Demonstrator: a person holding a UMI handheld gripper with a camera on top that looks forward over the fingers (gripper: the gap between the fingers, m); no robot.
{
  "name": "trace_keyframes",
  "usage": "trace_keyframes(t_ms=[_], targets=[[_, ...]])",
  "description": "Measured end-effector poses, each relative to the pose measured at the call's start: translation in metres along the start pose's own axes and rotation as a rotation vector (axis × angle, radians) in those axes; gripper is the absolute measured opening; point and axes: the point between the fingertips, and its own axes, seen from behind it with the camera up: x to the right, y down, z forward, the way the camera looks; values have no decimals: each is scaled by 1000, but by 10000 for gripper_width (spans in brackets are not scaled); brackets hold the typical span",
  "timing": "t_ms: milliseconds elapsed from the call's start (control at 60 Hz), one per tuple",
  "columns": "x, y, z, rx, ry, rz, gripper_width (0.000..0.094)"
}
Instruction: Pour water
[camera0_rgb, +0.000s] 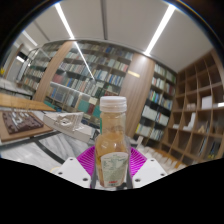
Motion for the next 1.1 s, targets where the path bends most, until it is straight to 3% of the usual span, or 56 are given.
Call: trace_keyframes(t_ms=[167,383,417,500,617,717,750,1100], targets=[[6,98,10,-185,-30,285,408],[-11,194,17,-301,-30,300,413],[-8,188,17,-256,-19,316,422],[-4,192,15,-243,-9,339,439],[-6,196,15,-287,-25,357,565],[-3,192,-5,-344,-33,418,877],[0,188,-15,-356,-23,423,834],[21,128,-185,-396,56,345,858]])
